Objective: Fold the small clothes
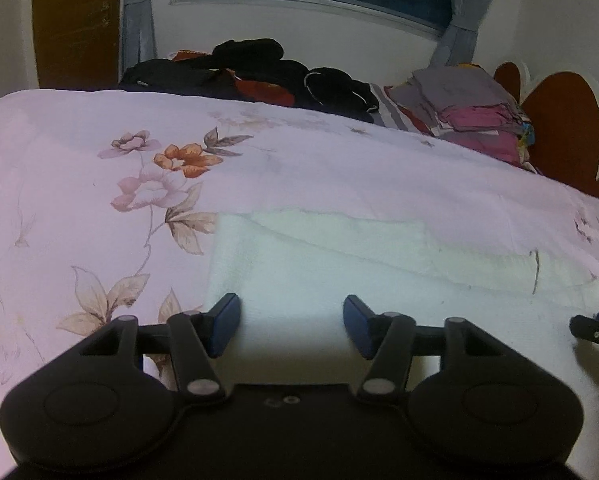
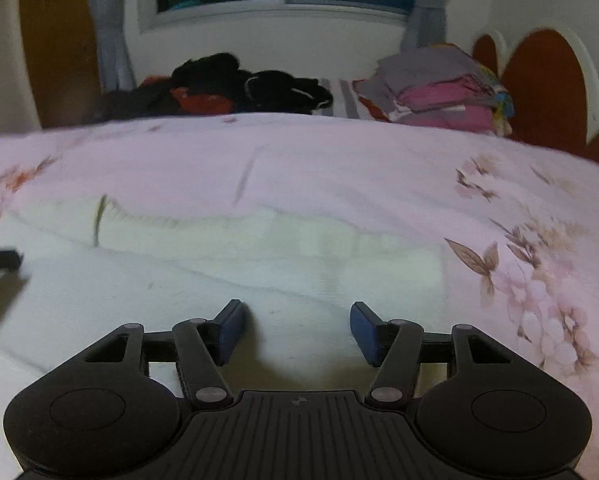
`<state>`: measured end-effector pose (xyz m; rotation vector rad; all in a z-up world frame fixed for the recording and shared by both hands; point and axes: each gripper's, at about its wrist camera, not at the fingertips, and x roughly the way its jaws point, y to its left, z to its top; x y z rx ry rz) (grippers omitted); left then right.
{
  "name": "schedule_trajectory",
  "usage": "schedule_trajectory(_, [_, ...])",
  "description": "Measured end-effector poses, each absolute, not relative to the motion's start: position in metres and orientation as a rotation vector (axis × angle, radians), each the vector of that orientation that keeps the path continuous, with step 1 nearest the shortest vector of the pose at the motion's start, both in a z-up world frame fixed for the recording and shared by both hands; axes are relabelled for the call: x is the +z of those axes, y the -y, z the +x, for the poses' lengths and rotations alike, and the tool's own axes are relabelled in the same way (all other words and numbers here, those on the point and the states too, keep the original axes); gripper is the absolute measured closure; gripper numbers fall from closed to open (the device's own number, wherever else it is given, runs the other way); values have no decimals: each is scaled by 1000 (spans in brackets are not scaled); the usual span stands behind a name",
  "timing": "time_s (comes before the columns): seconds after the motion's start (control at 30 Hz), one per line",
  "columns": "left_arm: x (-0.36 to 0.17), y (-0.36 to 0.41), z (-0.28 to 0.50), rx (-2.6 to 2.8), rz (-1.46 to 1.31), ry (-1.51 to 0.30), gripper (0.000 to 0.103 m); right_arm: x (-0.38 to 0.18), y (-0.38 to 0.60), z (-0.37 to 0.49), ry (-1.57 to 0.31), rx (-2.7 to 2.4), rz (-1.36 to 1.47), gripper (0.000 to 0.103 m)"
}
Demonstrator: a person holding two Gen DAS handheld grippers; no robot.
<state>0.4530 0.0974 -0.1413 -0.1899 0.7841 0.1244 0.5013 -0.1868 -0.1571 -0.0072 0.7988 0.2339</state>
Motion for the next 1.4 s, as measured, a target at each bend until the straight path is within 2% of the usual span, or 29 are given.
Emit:
schedule_trajectory(0.1, [-138,-91,457,126,-168,-763,46,-148,189,496,-752,242,21,45])
schedule_trajectory(0.2, [-146,-94,468,137,-169,-792,42,-161,188,503,-807,226,-26,45])
schedule_trajectory(0.63, [-140,-90,463,155,-156,-815,44,-150,204,492,-800,191,25,45])
schedule_trajectory(1.0, [-128,-77,439,113,-150,-822,44,-137,189,464,-782,242,16,45])
schedule_trajectory(1.4, [-140,-52,402,64,-5,-825,41,-157,199,447,-828,245,-21,46])
